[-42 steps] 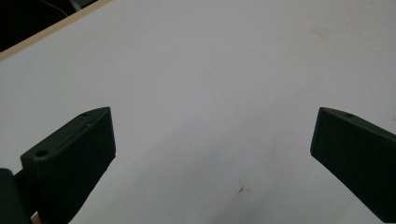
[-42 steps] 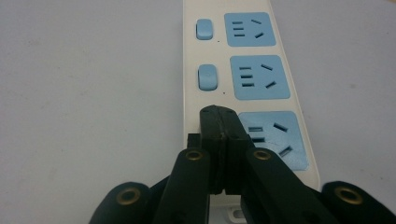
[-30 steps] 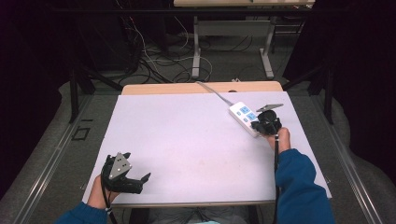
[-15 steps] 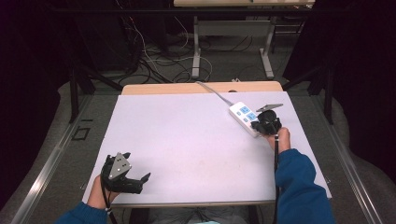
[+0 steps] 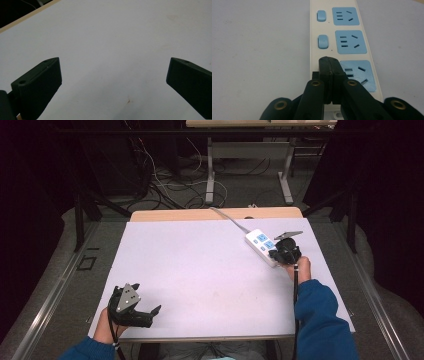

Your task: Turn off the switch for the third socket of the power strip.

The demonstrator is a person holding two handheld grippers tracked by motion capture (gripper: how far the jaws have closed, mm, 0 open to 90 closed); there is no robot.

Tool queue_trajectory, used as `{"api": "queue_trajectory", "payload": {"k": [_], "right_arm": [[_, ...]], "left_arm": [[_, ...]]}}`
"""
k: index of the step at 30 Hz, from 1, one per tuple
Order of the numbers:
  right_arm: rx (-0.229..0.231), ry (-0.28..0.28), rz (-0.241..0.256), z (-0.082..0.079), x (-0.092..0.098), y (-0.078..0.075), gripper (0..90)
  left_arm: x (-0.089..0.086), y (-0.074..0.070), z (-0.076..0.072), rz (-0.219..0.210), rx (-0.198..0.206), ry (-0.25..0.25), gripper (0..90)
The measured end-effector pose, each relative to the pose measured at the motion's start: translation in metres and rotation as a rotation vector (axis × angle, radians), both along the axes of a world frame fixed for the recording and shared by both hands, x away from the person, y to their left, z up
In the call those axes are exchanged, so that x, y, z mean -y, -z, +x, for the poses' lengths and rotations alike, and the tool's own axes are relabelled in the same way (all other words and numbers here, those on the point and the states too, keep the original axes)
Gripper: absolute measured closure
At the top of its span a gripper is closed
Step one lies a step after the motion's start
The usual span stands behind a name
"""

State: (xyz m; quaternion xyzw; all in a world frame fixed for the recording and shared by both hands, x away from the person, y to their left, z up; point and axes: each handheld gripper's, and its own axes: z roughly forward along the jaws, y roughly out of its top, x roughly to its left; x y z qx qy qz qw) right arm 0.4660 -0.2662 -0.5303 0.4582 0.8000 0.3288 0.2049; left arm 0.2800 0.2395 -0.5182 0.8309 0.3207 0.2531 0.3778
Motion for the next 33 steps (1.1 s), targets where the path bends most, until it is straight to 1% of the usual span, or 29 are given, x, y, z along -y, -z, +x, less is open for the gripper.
{"api": "queue_trajectory", "payload": {"k": [12, 13, 14, 15, 16, 18, 19, 20, 31, 32, 33], "right_arm": [[0.008, -0.008, -0.010, 0.0003, 0.0000, -0.0003, 90.0], [0.011, 0.000, -0.006, -0.0002, 0.0000, -0.0011, 90.0], [0.010, -0.001, 0.012, -0.0009, -0.0003, -0.0029, 90.0], [0.012, -0.001, 0.002, -0.0011, -0.0013, -0.0028, 90.0], [0.006, 0.000, 0.005, -0.0011, -0.0017, -0.0027, 90.0], [0.013, -0.007, -0.007, -0.0008, -0.0016, -0.0027, 90.0], [0.013, -0.011, -0.005, -0.0005, -0.0013, -0.0025, 90.0], [0.007, -0.002, 0.005, -0.0008, -0.0020, -0.0026, 90.0], [0.015, -0.007, -0.005, -0.0014, -0.0022, -0.0034, 90.0], [0.017, -0.005, -0.009, -0.0015, -0.0023, -0.0035, 90.0], [0.018, 0.007, 0.001, -0.0023, -0.0028, -0.0042, 89.9]], "left_arm": [[-0.0003, -0.0001, 0.0001, 0.004, 0.002, -0.001, 0.2], [-0.0002, -0.0001, 0.0000, 0.002, 0.000, 0.000, 0.2], [-0.0002, 0.0000, -0.0001, 0.001, 0.000, 0.000, 0.2], [-0.0001, -0.0001, -0.0001, 0.001, 0.000, 0.000, 0.2], [-0.0002, 0.0000, -0.0001, 0.001, 0.000, 0.000, 0.2], [-0.0003, -0.0001, -0.0002, 0.001, 0.000, 0.001, 0.2], [-0.0004, -0.0001, -0.0001, 0.002, 0.001, 0.001, 0.2], [-0.0005, -0.0002, 0.0000, 0.004, 0.003, 0.000, 0.2], [-0.0009, -0.0003, -0.0004, 0.004, 0.002, -0.001, 0.2], [-0.0010, -0.0003, -0.0004, 0.005, 0.003, -0.001, 0.2], [-0.0009, -0.0002, -0.0006, 0.002, -0.001, -0.001, 0.1]]}}
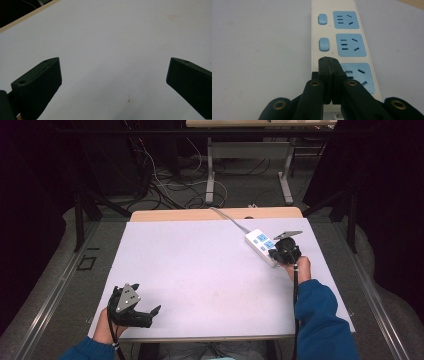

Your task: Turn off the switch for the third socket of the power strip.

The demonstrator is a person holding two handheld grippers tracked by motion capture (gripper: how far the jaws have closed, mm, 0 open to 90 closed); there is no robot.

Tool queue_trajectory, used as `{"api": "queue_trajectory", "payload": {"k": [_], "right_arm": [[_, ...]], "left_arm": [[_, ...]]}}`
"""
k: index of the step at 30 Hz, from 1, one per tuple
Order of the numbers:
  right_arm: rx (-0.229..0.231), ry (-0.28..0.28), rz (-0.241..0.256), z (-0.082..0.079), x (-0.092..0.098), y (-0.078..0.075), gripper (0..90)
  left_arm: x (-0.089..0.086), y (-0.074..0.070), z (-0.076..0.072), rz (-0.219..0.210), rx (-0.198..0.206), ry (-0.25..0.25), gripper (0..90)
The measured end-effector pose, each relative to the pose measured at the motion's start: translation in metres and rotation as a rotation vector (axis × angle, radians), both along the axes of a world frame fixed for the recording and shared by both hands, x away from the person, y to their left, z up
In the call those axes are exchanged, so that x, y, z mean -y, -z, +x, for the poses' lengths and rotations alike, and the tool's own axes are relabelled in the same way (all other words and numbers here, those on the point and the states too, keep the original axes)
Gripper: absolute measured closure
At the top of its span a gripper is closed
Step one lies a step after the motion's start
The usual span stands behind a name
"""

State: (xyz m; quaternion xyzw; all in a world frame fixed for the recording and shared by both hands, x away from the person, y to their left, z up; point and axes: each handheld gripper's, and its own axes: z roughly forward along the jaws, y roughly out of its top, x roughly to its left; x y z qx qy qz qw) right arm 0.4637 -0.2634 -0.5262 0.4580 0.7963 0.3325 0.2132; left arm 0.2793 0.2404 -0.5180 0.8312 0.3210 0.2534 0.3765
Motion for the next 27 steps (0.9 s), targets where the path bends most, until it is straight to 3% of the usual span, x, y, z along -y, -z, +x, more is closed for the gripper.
{"api": "queue_trajectory", "payload": {"k": [4, 8, 12, 19, 27], "right_arm": [[0.025, -0.021, 0.011, -0.004, 0.001, -0.006, 81.2], [0.038, -0.051, 0.028, -0.009, 0.000, -0.012, 66.7], [0.041, -0.069, 0.055, -0.017, -0.001, -0.019, 51.3], [0.047, -0.080, 0.080, -0.028, -0.001, -0.027, 32.0], [0.053, -0.103, 0.100, -0.043, 0.002, -0.032, 17.4]], "left_arm": [[-0.001, 0.000, 0.000, 0.008, 0.005, 0.000, 0.2], [0.000, 0.000, 0.000, 0.002, 0.001, -0.001, 0.2], [-0.001, 0.000, 0.000, 0.007, 0.005, -0.002, 0.2], [-0.001, 0.000, 0.000, -0.010, 0.006, -0.004, 0.2], [-0.001, 0.000, 0.000, -0.011, 0.002, -0.003, 0.2]]}}
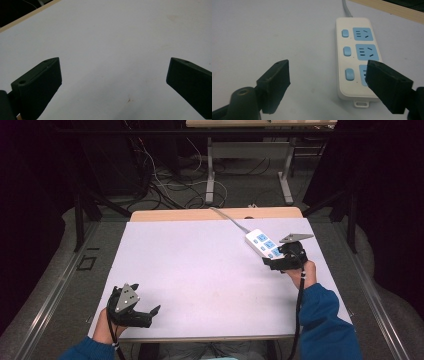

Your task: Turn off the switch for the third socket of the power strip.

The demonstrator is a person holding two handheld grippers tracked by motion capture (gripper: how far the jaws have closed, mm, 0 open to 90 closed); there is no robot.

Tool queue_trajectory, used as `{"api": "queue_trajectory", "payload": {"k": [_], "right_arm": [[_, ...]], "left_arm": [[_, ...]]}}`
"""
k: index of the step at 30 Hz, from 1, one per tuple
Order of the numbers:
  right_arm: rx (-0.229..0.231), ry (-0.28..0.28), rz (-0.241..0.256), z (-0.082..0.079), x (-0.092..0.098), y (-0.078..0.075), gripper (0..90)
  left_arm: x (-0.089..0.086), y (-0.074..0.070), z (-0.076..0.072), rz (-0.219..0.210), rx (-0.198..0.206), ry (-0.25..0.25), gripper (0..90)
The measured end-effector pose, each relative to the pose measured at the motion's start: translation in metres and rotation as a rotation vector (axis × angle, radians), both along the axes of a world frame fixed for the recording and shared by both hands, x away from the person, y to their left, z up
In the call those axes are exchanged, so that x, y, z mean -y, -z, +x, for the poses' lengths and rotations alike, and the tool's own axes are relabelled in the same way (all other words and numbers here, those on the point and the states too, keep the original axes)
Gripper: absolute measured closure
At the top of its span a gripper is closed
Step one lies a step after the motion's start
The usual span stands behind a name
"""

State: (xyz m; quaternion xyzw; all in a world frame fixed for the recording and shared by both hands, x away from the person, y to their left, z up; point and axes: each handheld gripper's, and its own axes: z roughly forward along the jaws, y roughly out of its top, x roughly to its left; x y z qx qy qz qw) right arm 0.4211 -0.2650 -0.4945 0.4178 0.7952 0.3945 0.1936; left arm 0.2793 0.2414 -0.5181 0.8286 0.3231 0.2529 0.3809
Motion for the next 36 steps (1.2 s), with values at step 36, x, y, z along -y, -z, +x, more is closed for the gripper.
{"api": "queue_trajectory", "payload": {"k": [36], "right_arm": [[0.017, -0.095, -0.001, -0.068, -0.007, -0.002, 0.1]], "left_arm": [[0.000, -0.001, 0.000, 0.018, 0.001, -0.001, 0.2]]}}
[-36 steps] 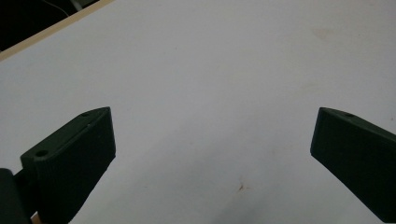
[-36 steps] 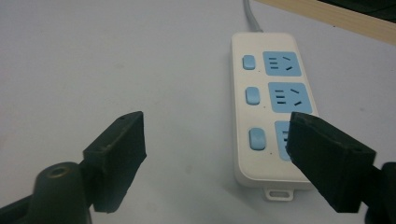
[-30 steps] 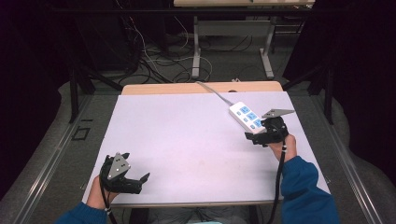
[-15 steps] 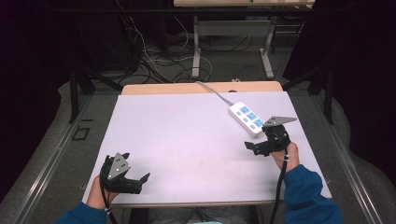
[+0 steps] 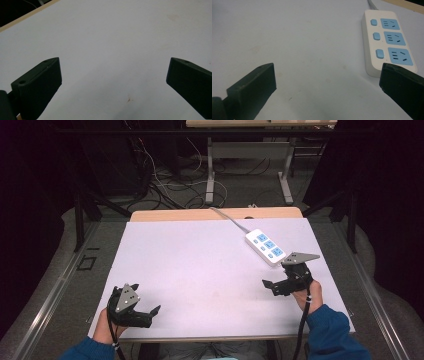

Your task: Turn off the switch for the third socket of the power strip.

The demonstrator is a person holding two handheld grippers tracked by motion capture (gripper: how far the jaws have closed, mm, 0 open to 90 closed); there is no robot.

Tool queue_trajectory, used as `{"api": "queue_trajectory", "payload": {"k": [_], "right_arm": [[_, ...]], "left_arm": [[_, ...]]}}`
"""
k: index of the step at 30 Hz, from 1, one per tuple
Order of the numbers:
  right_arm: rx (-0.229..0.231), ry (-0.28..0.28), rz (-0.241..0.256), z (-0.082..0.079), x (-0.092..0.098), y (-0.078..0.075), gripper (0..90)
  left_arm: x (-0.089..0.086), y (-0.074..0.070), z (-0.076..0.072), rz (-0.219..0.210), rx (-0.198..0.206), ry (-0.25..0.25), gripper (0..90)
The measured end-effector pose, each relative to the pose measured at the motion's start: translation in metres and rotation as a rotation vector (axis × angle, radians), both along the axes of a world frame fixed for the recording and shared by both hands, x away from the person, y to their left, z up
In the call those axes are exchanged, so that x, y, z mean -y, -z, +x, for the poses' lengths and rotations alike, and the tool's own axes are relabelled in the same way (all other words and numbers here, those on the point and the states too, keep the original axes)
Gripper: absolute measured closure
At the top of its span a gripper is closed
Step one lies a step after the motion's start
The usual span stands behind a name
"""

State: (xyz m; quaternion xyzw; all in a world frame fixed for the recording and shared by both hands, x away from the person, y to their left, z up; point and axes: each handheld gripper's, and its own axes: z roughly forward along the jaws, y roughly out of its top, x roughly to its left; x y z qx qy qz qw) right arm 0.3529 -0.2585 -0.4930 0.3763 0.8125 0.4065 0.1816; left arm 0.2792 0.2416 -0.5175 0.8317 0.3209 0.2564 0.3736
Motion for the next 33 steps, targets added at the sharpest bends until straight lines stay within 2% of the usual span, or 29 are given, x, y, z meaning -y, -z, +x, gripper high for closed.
{"api": "queue_trajectory", "payload": {"k": [6, 8, 9, 16, 17, 19, 29, 33], "right_arm": [[0.012, -0.011, -0.011, -0.011, -0.002, 0.001, 0.1], [0.006, -0.022, -0.018, -0.015, -0.002, 0.001, 0.1], [0.011, -0.022, -0.016, -0.017, -0.003, 0.001, 0.1], [0.002, -0.037, -0.022, -0.028, -0.004, 0.003, 0.1], [0.002, -0.041, -0.027, -0.030, -0.004, 0.003, 0.1], [0.013, -0.040, -0.023, -0.032, -0.004, 0.004, 0.1], [0.000, -0.045, -0.031, -0.044, -0.003, 0.007, 0.1], [0.007, -0.046, -0.030, -0.049, -0.003, 0.009, 0.1]], "left_arm": [[0.000, 0.000, 0.000, -0.002, 0.001, -0.001, 0.2], [0.000, 0.000, 0.000, -0.013, -0.005, -0.003, 0.2], [0.000, 0.000, 0.000, -0.002, 0.001, -0.002, 0.2], [0.000, 0.000, 0.000, 0.000, 0.000, -0.002, 0.2], [0.001, 0.001, 0.000, -0.011, -0.009, -0.002, 0.2], [0.001, 0.000, 0.000, -0.007, -0.007, -0.003, 0.2], [0.001, 0.001, 0.000, -0.008, -0.007, -0.005, 0.2], [0.001, 0.001, 0.000, -0.008, -0.008, -0.004, 0.2]]}}
